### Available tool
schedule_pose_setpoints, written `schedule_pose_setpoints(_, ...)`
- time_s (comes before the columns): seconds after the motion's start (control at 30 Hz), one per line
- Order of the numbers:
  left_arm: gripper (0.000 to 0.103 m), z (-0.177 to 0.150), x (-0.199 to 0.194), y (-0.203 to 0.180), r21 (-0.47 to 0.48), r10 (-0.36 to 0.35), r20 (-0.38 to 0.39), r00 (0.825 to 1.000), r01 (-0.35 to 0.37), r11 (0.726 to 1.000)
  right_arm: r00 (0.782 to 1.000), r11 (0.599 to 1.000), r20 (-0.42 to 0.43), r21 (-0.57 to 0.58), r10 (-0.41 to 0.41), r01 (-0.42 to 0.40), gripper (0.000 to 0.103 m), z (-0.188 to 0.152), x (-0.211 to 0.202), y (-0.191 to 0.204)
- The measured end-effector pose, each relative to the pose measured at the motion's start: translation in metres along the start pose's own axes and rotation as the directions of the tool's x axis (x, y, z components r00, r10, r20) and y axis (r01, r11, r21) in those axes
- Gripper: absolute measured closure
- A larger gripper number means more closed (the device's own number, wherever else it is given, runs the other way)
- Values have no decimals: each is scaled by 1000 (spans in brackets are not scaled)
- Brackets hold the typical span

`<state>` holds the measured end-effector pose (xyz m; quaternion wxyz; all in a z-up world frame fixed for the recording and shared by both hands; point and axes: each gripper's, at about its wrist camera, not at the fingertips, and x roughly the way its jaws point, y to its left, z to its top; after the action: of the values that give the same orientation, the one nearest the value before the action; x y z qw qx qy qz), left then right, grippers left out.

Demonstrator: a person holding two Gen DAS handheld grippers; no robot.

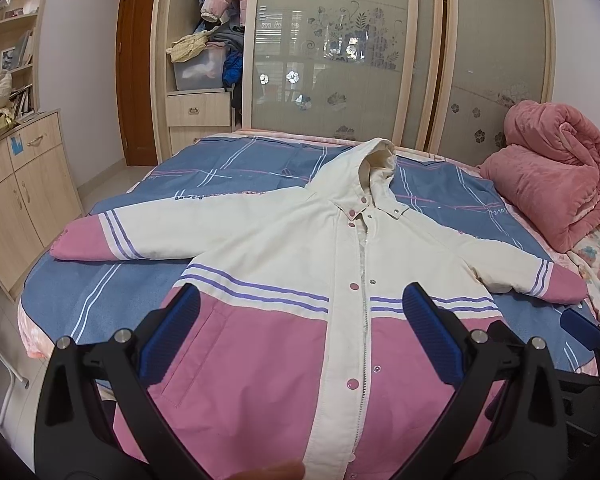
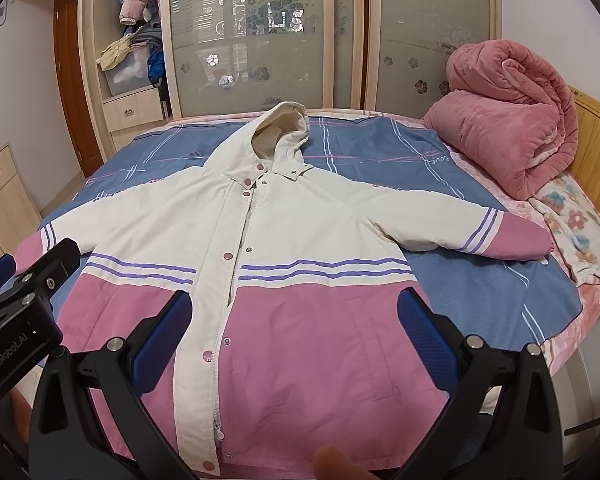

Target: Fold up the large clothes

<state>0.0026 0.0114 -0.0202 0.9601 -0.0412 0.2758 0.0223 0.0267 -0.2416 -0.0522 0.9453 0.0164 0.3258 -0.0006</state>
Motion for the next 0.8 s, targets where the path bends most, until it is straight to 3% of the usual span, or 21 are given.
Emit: schedule_pose_setpoints(0.8,2,-6,3,-6,2,7,-10,1000,-7,1000,1000,1000,-7,-11,12,-12,1,-5,3,-2)
